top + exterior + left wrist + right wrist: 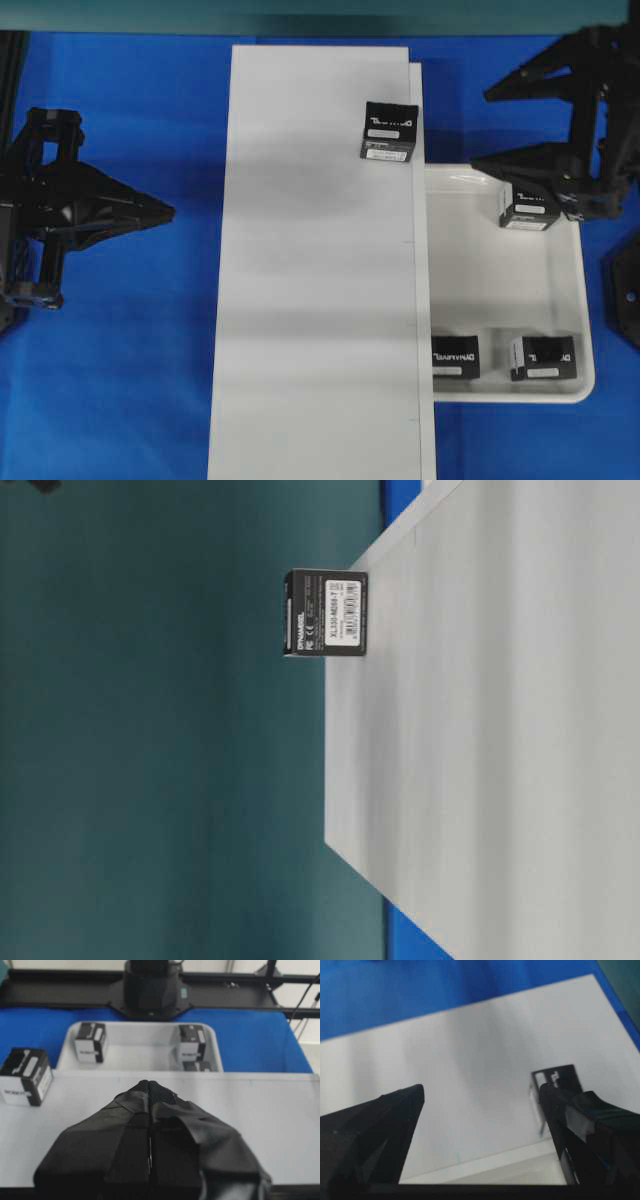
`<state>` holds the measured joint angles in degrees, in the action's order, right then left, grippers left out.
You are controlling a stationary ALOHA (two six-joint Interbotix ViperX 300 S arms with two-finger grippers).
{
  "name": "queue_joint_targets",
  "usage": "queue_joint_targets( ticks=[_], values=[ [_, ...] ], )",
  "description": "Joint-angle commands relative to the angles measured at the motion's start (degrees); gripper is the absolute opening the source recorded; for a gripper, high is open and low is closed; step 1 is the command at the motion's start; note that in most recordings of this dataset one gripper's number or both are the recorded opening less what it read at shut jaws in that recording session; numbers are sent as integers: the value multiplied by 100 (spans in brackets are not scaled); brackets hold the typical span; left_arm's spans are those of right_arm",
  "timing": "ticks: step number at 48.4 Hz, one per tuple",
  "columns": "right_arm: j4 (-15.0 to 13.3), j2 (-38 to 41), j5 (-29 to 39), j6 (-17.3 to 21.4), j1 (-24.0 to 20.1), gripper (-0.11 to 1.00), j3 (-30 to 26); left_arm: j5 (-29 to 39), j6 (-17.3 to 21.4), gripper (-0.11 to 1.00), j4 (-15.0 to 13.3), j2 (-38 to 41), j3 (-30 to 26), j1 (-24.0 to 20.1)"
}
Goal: Place the box from the white plastic tray onto the white base.
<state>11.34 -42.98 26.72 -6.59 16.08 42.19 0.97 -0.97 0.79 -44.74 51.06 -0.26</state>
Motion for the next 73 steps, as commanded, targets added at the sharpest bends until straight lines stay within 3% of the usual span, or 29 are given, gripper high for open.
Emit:
queue_joint_targets(
  ticks=[1,16,39,59,73],
  values=[
    [26,-185,-281,53,-132,99,185,26,26,-7,18,18,-97,0],
    [9,-721,-984,105,-510,99,598,123,9,-7,9,-62,-79,0],
    [9,-1582,-1037,132,-738,99,1020,123,9,-7,9,-448,-18,0],
    [0,-1661,-1090,97,-800,99,1169,114,79,-7,9,-624,35,18],
    [-211,-1670,-1204,35,-800,99,1257,132,88,-7,18,-738,114,62]
  ],
)
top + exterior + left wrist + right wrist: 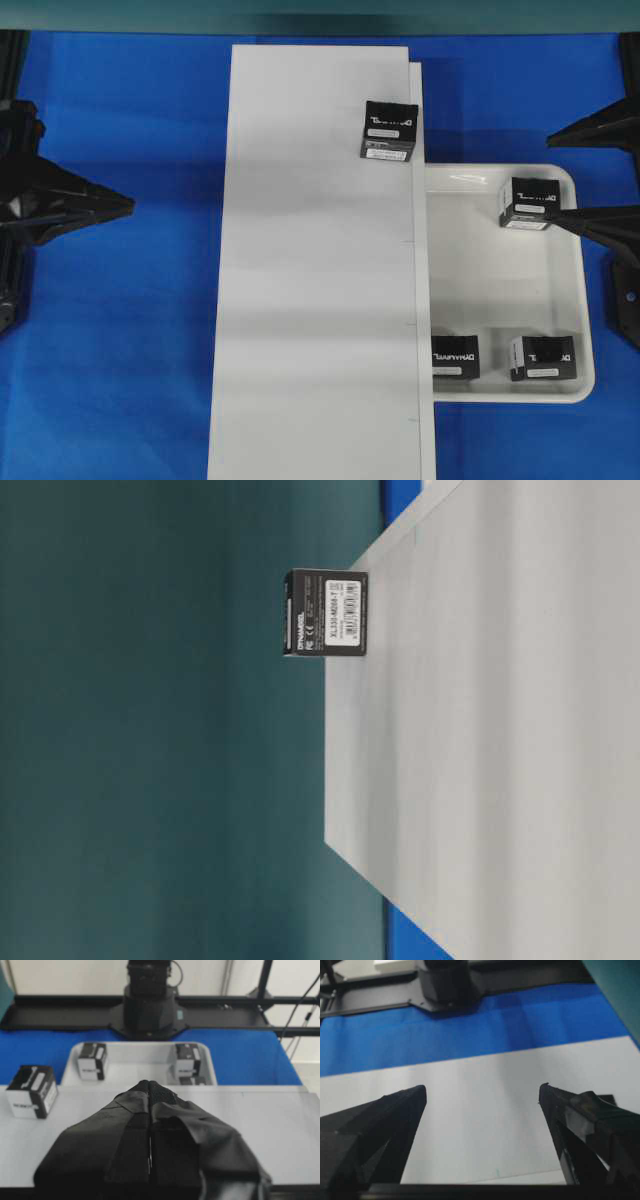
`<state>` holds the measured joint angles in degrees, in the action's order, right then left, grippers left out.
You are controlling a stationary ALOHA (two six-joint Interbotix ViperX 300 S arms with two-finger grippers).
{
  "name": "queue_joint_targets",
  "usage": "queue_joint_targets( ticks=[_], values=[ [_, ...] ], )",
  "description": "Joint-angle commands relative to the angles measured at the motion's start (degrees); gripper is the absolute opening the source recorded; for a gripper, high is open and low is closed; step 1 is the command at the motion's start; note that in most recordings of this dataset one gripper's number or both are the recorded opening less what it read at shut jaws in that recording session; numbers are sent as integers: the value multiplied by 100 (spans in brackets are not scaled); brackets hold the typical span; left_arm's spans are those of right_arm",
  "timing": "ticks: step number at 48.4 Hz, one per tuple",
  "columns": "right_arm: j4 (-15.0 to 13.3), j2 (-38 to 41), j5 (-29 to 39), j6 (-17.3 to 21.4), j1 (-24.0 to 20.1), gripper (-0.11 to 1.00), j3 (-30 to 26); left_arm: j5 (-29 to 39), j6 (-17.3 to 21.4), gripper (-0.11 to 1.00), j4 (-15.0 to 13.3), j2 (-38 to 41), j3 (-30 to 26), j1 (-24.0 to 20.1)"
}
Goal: Place the box from the white plastic tray onto the white base.
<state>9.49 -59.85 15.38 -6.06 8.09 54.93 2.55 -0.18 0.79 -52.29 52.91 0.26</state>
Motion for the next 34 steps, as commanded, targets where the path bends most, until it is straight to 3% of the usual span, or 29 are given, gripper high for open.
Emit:
queue_joint_targets(
  ticks=[1,34],
  values=[
    [-26,18,-70,-26,0,99,-9,-26,9,-7,18,9,-70,18],
    [-44,-9,-457,70,-167,99,123,-176,-26,-7,9,-149,-97,79]
  ],
)
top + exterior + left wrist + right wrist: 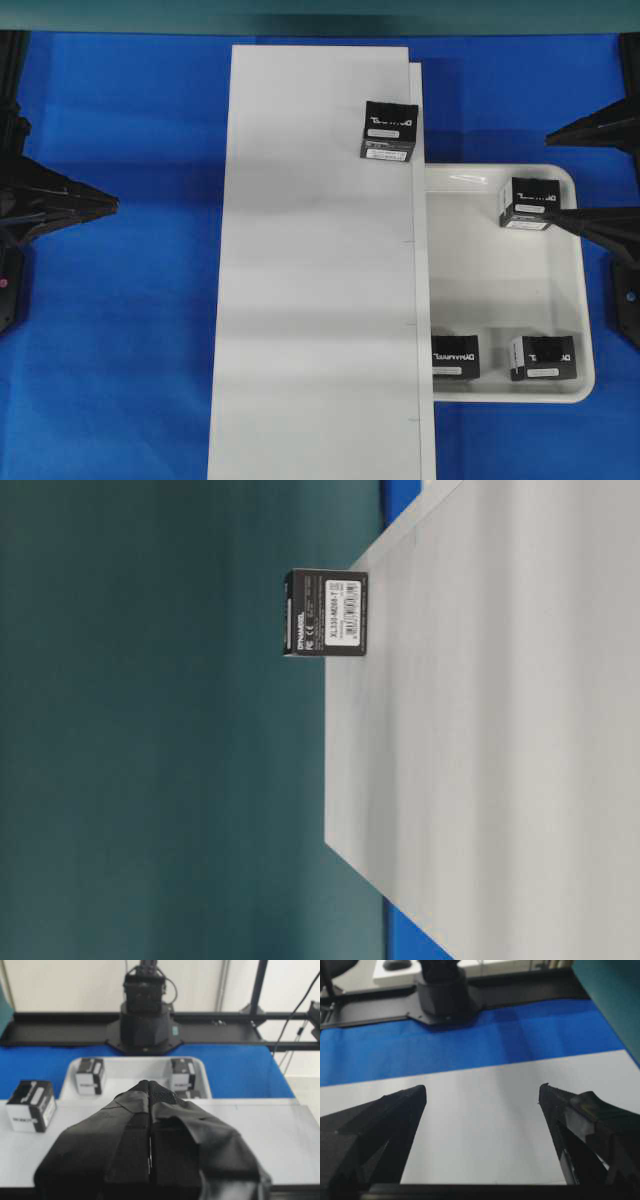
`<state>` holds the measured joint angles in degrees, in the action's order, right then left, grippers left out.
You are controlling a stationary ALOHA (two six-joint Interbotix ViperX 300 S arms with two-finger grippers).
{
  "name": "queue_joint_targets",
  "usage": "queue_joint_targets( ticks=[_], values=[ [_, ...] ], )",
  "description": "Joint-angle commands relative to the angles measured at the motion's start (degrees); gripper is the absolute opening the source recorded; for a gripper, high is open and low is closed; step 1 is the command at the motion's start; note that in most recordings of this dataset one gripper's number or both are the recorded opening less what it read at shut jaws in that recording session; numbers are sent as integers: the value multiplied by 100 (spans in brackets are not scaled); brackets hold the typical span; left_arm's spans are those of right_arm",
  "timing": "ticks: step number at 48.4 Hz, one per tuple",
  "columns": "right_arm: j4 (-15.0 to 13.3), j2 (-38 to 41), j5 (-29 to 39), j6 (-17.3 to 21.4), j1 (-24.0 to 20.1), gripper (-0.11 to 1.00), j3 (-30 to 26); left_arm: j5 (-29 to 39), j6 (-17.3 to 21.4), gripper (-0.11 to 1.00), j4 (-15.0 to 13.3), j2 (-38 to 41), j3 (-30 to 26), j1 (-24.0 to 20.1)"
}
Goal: Place the box from the white plastic tray onto the white base.
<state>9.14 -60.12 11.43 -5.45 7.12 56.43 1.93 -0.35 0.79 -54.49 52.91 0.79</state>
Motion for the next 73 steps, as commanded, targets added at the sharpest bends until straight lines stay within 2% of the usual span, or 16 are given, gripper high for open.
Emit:
queue_joint_targets(
  ticks=[1,26,73],
  values=[
    [-9,18,-53,9,-79,99,-26,-141,0,-7,18,88,-97,26],
    [-9,-105,-26,-53,-246,99,105,-747,26,-7,18,483,-105,229],
    [-9,-316,62,-26,-431,99,246,-756,-79,-7,18,598,-105,334]
  ],
)
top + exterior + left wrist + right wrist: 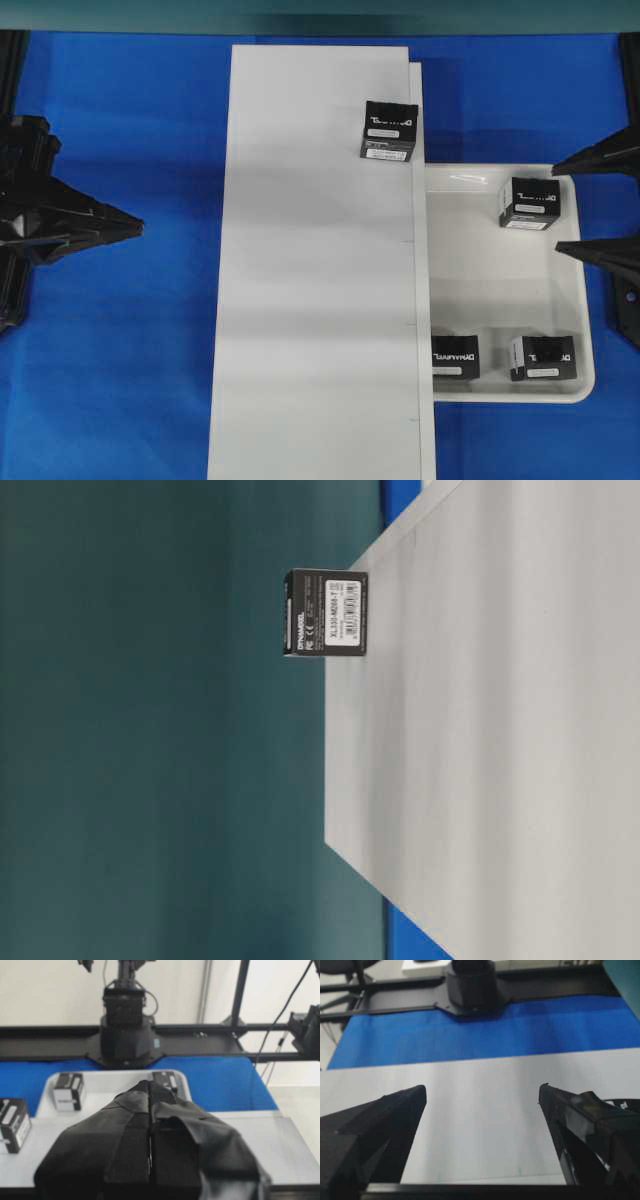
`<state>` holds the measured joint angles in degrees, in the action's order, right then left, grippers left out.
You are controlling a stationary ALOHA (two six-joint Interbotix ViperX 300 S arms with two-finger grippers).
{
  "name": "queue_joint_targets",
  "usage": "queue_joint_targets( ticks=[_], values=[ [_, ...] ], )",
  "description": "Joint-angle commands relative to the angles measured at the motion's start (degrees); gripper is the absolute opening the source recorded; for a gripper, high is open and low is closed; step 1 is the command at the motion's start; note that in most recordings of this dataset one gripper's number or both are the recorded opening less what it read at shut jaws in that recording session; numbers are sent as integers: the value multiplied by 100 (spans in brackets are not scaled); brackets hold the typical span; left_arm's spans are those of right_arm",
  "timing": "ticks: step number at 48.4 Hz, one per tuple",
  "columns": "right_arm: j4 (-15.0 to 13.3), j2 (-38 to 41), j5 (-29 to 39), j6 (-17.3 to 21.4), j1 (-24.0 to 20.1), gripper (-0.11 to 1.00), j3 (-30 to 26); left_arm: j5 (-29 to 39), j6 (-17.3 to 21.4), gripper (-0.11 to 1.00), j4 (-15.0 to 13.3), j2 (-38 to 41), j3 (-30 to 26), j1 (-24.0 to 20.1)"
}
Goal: Place the box from the white plastic tray onto the white base.
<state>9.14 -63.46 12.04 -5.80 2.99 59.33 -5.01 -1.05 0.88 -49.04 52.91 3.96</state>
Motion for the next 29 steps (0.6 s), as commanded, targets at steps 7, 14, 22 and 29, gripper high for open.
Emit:
queue_joint_targets(
  ticks=[7,14,22,29],
  values=[
    [-9,18,18,9,-44,99,-35,-53,0,-7,9,114,-114,18],
    [-9,18,18,-18,-62,99,-26,-53,-9,-7,9,132,-114,18],
    [-9,18,18,0,-62,99,-26,-53,-9,-7,9,132,-114,44],
    [26,9,18,114,-62,99,-9,-35,-9,-7,9,105,-97,62]
  ],
)
